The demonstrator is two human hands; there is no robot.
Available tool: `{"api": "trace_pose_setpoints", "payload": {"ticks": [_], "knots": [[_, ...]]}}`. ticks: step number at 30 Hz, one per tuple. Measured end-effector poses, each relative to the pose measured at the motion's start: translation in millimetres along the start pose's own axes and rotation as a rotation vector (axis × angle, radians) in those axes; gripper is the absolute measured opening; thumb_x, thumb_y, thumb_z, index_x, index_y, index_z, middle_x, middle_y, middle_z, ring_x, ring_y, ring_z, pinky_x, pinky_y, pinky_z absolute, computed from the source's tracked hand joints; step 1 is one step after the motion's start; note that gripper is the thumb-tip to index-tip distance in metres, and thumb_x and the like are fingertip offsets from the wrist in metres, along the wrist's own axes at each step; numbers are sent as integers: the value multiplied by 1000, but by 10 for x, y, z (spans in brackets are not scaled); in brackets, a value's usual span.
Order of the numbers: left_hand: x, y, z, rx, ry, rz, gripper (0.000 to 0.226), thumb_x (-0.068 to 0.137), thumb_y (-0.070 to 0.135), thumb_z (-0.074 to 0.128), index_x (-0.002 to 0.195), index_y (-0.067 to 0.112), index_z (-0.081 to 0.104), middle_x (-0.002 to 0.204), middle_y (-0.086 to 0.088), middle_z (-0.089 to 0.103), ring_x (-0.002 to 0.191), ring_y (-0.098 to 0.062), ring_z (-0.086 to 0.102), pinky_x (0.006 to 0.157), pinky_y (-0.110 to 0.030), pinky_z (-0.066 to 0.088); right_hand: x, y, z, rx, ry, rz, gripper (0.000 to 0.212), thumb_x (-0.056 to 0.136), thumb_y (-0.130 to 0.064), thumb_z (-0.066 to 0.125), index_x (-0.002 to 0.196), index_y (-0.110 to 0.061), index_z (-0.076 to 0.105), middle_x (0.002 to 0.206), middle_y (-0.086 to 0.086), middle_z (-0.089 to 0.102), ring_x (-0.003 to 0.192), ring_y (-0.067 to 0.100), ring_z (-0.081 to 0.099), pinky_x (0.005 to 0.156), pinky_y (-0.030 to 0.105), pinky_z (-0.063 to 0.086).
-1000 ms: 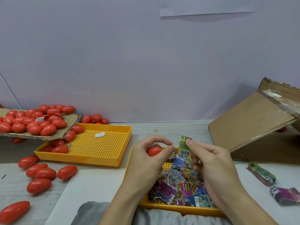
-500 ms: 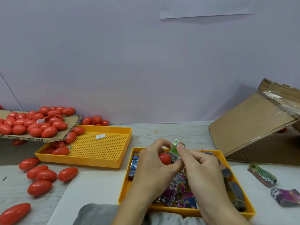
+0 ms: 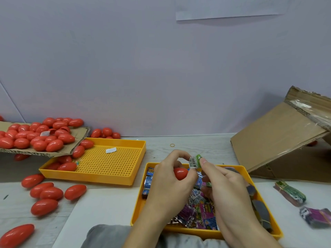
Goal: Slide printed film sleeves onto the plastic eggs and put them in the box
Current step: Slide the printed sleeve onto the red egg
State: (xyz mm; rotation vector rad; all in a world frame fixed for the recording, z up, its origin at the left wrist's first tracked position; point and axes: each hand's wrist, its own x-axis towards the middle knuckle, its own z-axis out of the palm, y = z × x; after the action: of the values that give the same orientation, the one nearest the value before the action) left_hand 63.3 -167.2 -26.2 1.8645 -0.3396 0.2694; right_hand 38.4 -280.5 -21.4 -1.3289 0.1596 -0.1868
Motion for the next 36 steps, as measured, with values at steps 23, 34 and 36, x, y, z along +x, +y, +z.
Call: {"api": "trace_pose_setpoints", "payload": {"ticks": [23,34,36], "knots": [[42,36,-61,-268,61,-126,18,91,11,62,75,18,69,47,12,50,41,1,41,41,-12,33,10,-4,-35,-323,31,-278,17,95,-25,59,97,-36,71,96,-24,70,96,-4,64,84,35,56],[25,77,-48,-225,-87,-73,42,93,7,56,58,31,63,47,15,48,41,2,41,42,-10,33,74,4,-71,-133,-46,-130,14,89,-24,67,82,-31,77,78,-1,75,73,8,69,53,19,50],[29,71,-50,-231,-98,-70,44,94,8,56,58,31,63,47,16,48,41,2,41,42,-9,32,77,15,-74,-125,-68,-87,12,88,-27,68,82,-30,77,78,-3,75,73,6,68,56,23,49]]}}
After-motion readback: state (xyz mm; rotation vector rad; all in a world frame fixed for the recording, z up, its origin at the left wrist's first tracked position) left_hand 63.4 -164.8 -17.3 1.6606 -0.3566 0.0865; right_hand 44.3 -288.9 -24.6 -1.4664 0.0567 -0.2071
